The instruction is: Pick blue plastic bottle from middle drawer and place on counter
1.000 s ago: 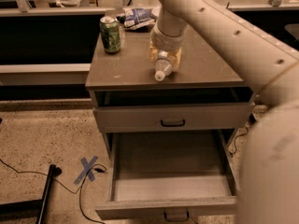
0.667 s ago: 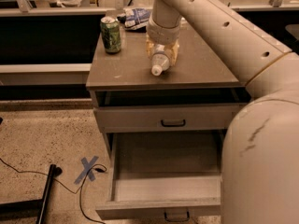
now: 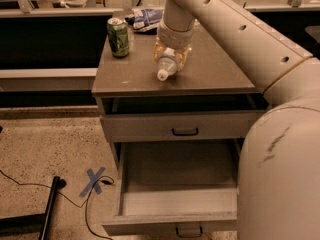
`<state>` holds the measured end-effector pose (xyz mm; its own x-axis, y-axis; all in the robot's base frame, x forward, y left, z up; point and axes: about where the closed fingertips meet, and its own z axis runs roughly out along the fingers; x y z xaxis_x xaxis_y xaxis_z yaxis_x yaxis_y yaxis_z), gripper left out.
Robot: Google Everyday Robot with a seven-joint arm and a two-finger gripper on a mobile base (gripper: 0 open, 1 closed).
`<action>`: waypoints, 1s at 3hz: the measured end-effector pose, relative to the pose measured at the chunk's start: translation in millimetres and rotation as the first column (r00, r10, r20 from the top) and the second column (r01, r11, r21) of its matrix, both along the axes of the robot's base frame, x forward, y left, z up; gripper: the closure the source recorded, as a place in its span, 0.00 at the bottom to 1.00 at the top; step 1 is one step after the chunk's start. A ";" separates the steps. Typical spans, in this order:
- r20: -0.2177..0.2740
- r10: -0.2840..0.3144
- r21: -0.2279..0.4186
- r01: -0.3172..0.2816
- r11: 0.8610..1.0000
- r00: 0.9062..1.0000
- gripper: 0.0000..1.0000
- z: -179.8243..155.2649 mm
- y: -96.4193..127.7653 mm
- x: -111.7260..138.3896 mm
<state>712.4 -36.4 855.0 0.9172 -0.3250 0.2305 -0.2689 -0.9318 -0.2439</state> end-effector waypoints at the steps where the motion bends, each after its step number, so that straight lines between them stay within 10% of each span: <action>1: 0.000 0.001 0.001 -0.001 1.000 1.000 0.14 -2.8 1.3 1.3; 3: 0.050 -0.053 0.041 0.051 0.998 0.997 0.00 24.0 -20.7 -1.0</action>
Offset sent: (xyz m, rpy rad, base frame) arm 0.0025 -0.0201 -0.0050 0.0160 0.0063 -0.0498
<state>711.4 -57.1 879.1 0.8861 -0.3820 0.2626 -0.3032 -0.9061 -0.2951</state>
